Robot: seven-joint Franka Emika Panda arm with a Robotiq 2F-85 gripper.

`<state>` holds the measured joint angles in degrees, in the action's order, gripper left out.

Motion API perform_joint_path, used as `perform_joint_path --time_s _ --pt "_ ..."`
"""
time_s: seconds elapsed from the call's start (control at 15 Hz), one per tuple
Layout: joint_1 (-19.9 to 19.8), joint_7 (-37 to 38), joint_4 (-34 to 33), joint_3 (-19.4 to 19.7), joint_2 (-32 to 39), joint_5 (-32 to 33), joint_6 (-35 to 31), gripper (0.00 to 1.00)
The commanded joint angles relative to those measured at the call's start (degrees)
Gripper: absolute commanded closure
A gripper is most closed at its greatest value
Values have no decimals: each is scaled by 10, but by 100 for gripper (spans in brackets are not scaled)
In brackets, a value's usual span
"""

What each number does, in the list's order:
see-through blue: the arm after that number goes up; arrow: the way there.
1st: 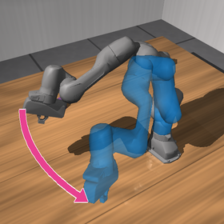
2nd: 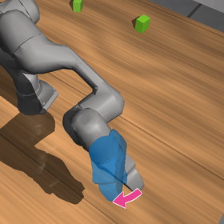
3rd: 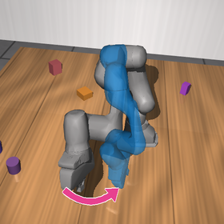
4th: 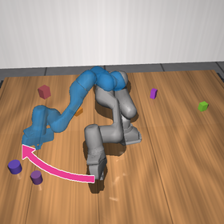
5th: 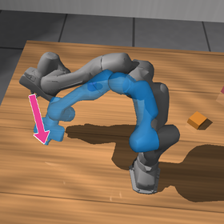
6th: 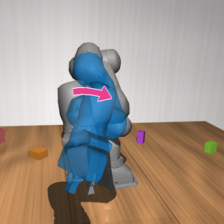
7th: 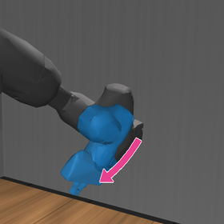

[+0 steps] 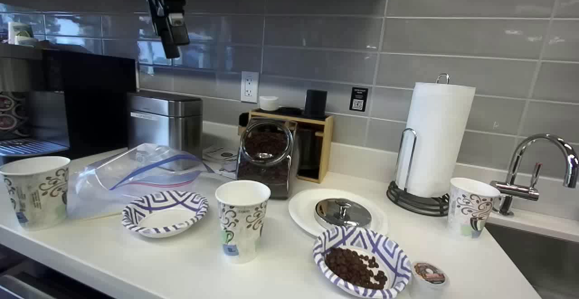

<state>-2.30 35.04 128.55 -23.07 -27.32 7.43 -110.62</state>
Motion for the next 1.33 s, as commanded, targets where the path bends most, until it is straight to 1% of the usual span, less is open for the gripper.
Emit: perform_joint_path --time_s 0.0,0.13,0.2,0.27,0.33,0.4,0.6,0.73,1.0,1.2,1.27 --pt "23 9 -1 19 5 11 2 0" --pt "23 9 -1 19 5 11 2 0" --pt "22 6 -4 21 17 8 1 0" --pt "27 -10 -3 32 30 -7 -6 0" --pt "34 -27 9 47 36 -21 -25 0" --pt "34 -25 22 54 36 -21 -42 0" --pt "46 -73 60 94 52 -55 -107 0" --pt "54 -127 85 120 60 -81 -163 0" --pt "82 -283 132 171 75 -143 -286 0" --pt "122 -415 150 217 91 -231 -345 0" --pt "151 -459 152 247 98 -264 -350 0"
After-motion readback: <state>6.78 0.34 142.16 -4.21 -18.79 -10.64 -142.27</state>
